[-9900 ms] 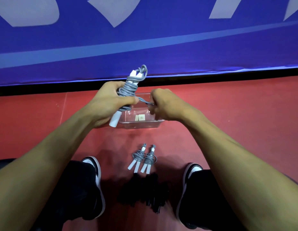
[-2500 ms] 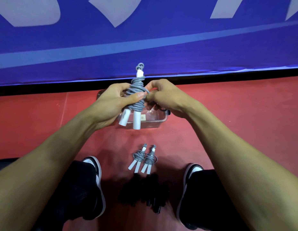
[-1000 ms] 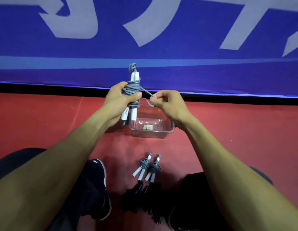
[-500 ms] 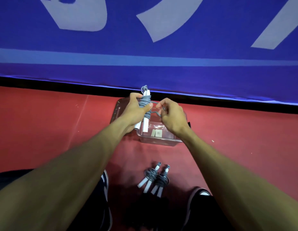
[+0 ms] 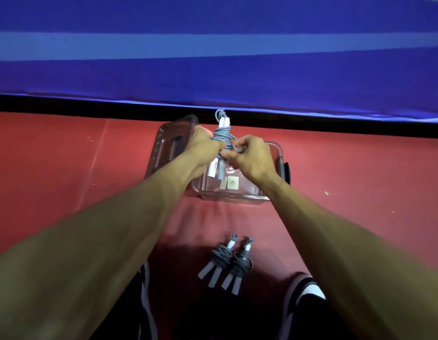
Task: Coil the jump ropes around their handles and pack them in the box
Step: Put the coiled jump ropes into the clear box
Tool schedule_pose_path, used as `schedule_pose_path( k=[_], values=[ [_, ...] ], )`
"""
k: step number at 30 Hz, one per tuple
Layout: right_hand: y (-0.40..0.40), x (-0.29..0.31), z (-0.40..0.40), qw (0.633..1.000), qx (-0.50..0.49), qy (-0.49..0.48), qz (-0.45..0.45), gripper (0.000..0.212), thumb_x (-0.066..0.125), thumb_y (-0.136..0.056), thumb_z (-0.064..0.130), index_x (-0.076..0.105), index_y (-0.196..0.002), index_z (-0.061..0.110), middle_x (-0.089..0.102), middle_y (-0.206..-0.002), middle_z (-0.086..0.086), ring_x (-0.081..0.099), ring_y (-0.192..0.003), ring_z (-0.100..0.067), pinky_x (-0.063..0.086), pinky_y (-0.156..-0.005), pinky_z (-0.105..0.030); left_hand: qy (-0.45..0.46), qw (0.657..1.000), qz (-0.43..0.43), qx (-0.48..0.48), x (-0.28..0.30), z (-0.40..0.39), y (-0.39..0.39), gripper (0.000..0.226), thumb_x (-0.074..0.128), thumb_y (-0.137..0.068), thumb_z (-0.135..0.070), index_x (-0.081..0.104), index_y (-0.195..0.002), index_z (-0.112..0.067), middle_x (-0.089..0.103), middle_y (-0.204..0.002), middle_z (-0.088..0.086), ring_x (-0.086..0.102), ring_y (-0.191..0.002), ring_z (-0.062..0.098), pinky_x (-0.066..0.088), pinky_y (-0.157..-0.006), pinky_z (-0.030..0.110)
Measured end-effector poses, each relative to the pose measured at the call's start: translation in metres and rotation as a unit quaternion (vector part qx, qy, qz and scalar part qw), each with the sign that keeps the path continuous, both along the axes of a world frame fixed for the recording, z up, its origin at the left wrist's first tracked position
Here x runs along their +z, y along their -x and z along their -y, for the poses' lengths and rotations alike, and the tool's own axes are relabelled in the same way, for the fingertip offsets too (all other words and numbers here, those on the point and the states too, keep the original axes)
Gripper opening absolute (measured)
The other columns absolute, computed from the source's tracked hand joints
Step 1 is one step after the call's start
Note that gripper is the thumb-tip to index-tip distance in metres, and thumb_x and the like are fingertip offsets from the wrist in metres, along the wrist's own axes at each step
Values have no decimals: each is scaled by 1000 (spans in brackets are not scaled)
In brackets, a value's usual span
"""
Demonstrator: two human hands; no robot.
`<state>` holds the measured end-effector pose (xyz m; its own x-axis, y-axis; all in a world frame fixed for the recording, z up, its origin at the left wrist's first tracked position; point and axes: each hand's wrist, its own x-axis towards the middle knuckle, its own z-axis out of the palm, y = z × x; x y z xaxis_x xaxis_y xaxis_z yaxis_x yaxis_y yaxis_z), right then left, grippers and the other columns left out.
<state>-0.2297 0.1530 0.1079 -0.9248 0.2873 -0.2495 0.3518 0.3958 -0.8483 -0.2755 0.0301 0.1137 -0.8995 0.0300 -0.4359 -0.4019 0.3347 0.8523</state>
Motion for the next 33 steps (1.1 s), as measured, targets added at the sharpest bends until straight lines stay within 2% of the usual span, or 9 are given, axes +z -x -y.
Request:
schedule_pose_path(
  k=[4, 7, 10, 14, 19, 23, 27, 30, 33],
  values=[
    [10, -25, -1, 999, -29, -4, 19, 23, 82, -80, 15, 67, -94, 3, 75, -84, -14, 75, -72, -27, 62, -72, -44, 37, 999, 8, -5, -20, -9, 5, 23, 71, -76, -23, 50, -85, -20, 66, -103, 13, 66, -96, 29, 57, -88, 45],
    [17, -46, -2, 999, -29, -15, 39, 21, 81, -81, 19, 68, -91, 5, 74, -88, -12, 74, -73, -27, 61, -73, -45, 68, 997, 18, -25, -37, -8, 8, 33, 59, -62, -34, 65, -83, -9, 71, -101, 15, 68, -96, 31, 57, -85, 42],
    [19, -67, -3, 997, -11, -22, 67, 15, 79, -82, 19, 66, -82, 13, 74, -90, -13, 74, -77, -29, 61, -76, -46, 78, 995, 28, -63, -48, -7, 8, 17, 60, -78, -23, 64, -75, -7, 60, -82, 11, 54, -75, 23, 43, -66, 32],
    [22, -84, -3, 994, 10, -20, 106, 8, 69, -84, 13, 65, -81, 19, 74, -94, -15, 73, -87, -32, 60, -83, -47, 77, 992, 47, -85, -67, -7, 11, 19, 49, -82, -9, 53, -64, -10, 56, -74, 10, 51, -72, 23, 39, -65, 34],
    [21, -99, -3, 987, 50, 17, 151, 25, 52, -82, 1, 73, -94, 9, 75, -92, -20, 71, -90, -38, 58, -85, -51, 84, 989, 73, -99, -86, -8, 13, 21, 44, -82, 2, 60, -71, -7, 62, -79, 13, 62, -79, 29, 52, -70, 40],
    [20, -108, -5, 976, 100, 24, 190, 29, 50, -80, -1, 75, -95, 2, 69, -83, -12, 60, -79, -26, 56, -83, -45, 115, 978, 108, -139, -104, -5, 14, 19, 43, -77, -7, 61, -82, -4, 63, -84, 14, 63, -86, 32, 57, -85, 52],
    [23, -117, -2, 968, 127, 33, 213, 29, 48, -80, 0, 71, -98, -3, 63, -81, -12, 54, -77, -25, 49, -71, -40, 127, 975, 115, -143, -109, -5, 15, 18, 45, -83, -1, 61, -91, 3, 51, -81, 10, 50, -80, 24, 44, -72, 36],
    [26, -120, 2, 968, 143, 39, 202, 41, 47, -86, -2, 67, -122, 6, 68, -96, -11, 57, -82, -24, 52, -77, -42, 116, 976, 121, -140, -108, -3, 14, 16, 48, -92, 0, 63, -95, 0, 54, -85, 6, 52, -83, 19, 48, -77, 34],
    [26, -116, 5, 967, 161, 36, 192, 59, 42, -91, -5, 47, -148, 11, 63, -132, -15, 55, -95, -20, 52, -87, -36, 129, 975, 102, -150, -108, -3, 12, 12, 53, -98, -10, 64, -96, -5, 63, -99, 5, 59, -88, 17, 45, -81, 31]
  ],
)
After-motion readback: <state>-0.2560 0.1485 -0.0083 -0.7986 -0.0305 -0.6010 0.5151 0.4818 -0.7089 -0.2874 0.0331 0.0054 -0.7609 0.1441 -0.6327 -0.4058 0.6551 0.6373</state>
